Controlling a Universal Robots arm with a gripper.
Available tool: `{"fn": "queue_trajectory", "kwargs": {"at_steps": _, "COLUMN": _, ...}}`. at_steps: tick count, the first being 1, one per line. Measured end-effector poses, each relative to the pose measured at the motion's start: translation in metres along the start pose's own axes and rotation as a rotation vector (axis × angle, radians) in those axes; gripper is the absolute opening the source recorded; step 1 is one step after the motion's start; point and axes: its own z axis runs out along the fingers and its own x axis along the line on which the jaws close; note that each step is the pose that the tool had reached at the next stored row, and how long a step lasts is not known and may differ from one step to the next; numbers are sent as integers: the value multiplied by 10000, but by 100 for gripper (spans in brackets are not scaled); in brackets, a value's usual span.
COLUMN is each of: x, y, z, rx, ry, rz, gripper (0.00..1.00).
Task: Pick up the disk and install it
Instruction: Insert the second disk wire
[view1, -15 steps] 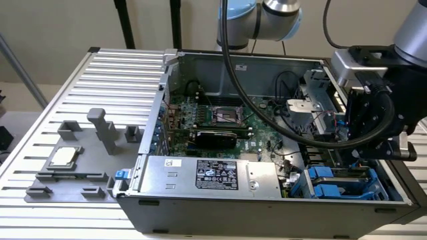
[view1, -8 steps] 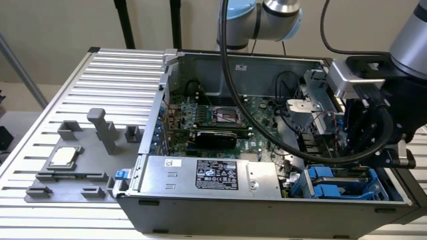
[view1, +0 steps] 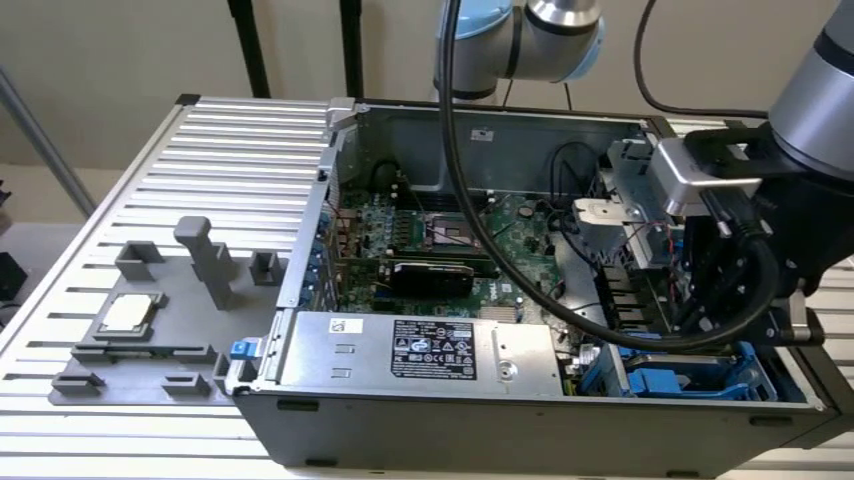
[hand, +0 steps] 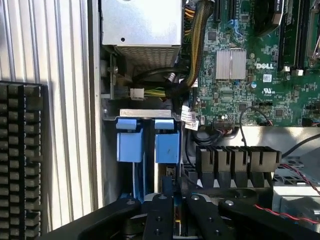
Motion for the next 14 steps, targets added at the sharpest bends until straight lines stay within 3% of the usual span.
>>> {"fn": "queue_trajectory", "kwargs": {"at_steps": 3, "x": 1, "y": 3, "z": 24, "rx": 109, "ry": -37, "rz": -116, "gripper": 0}}
{"fn": "queue_trajectory", "kwargs": {"at_steps": 6, "x": 2, "y": 18, "z": 54, "rx": 158, "ry": -109, "rz": -188, "gripper": 0}}
{"fn": "queue_trajectory", "kwargs": {"at_steps": 14, "x": 4, "y": 30, "z": 83, "rx": 165, "ry": -156, "rz": -216, "gripper": 0}}
